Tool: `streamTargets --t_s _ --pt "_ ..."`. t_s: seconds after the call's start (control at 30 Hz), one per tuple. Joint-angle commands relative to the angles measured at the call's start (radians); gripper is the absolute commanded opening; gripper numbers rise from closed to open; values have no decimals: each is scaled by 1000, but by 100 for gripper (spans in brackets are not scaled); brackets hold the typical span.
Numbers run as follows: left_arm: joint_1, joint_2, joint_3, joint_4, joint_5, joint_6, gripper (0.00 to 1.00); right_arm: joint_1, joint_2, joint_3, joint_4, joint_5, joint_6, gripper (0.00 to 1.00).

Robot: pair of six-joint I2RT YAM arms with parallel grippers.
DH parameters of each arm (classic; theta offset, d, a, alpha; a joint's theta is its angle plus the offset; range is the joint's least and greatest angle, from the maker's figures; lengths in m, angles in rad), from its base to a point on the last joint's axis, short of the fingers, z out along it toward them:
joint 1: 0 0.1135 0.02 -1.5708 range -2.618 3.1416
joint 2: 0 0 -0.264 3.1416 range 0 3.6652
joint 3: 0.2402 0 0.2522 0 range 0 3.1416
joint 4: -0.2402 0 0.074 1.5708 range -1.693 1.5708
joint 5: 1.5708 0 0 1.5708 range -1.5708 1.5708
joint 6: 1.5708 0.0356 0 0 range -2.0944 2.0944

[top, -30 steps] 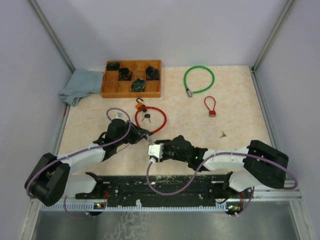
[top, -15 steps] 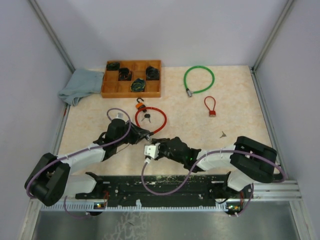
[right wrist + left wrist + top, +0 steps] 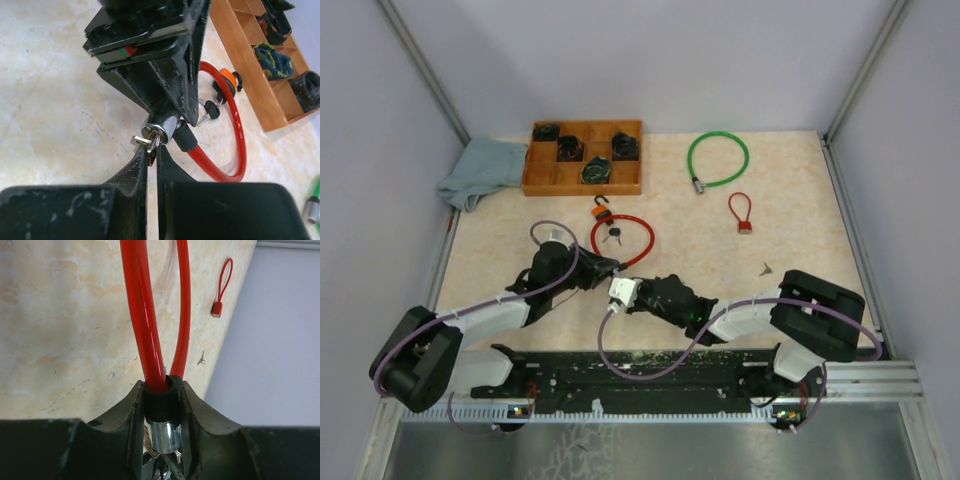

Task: Unlock with the key

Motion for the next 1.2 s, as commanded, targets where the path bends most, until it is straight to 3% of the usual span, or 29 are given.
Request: streamTargets --t_s 0.0,0.1,0.23,0.4,0.73,0.77,0.97,1.17 --pt "-12 -30 -39 139 55 -28 0 8 -7 4 187 8 214 0" --pt "-14 -48 -71 210 60 -26 0 -19 -29 -17 226 -13 405 0" --pt "-14 -61 -121 323 63 -15 0 -90 -54 -56 302 -74 784 0" --pt "-14 -50 -189 509 80 -10 0 -149 -64 -62 294 -138 1107 0" --pt "-14 -6 -225 634 98 11 0 -229 -60 -67 275 -284 1396 0" --pt "-14 -6 -225 633 98 18 0 -239 -65 -73 282 -300 1405 0" --pt "-14 -18 -196 526 84 40 0 -289 -188 -95 194 -427 1208 29" --pt "-13 -40 -159 409 79 51 0 -298 -373 -44 -155 -463 820 46"
